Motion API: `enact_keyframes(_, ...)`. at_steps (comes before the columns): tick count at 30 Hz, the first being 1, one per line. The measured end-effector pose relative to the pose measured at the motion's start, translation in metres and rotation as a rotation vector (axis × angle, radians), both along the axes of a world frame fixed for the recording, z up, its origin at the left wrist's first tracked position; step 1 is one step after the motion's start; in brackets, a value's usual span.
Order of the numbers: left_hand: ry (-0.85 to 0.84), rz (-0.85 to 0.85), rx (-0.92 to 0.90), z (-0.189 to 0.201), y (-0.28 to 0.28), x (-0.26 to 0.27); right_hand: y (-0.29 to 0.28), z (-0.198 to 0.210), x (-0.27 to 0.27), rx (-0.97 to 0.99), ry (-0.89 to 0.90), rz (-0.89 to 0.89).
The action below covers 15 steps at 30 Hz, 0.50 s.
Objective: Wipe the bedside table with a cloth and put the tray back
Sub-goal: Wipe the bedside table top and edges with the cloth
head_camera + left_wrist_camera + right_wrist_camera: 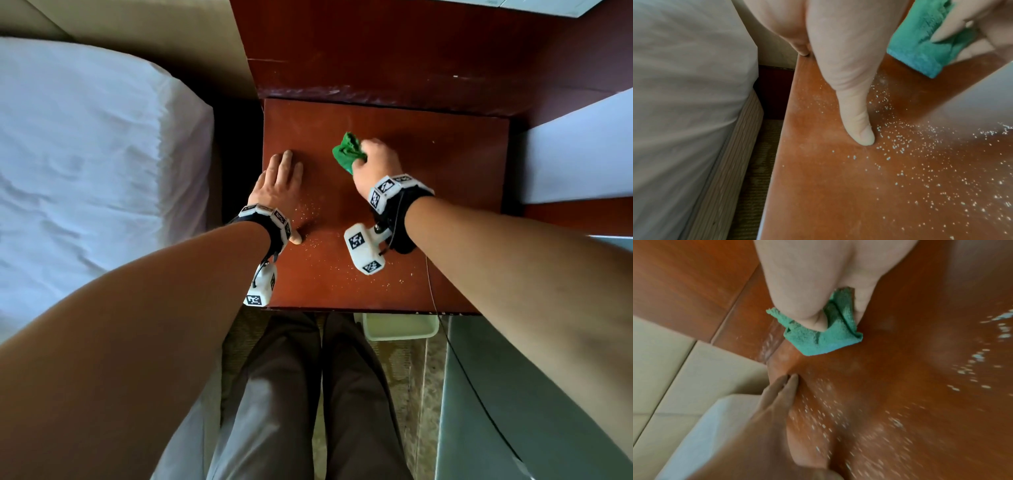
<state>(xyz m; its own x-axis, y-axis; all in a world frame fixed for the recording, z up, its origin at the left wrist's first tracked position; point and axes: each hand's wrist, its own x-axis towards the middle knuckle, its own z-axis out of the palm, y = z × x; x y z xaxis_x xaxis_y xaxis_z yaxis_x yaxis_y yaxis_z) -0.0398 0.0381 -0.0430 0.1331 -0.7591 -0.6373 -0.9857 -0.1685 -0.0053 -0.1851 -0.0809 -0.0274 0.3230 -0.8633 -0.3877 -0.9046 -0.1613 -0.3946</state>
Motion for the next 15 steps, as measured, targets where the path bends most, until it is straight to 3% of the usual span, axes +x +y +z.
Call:
enact_keyframes(4,0.005,0.008,-0.012,-0.002,0.0,0.001,-0.001,-0.007,0.012,0.041,0.036,0.047)
enact_keyframes(11,0.032,0.009,-0.031,-0.002,0.001,0.005,0.051,-0.014,-0.005,0.137,-0.108,0.329)
enact_keyframes(15,0.051,0.002,-0.054,-0.002,0.005,0.006,0.063,-0.013,-0.015,0.25,-0.006,0.485)
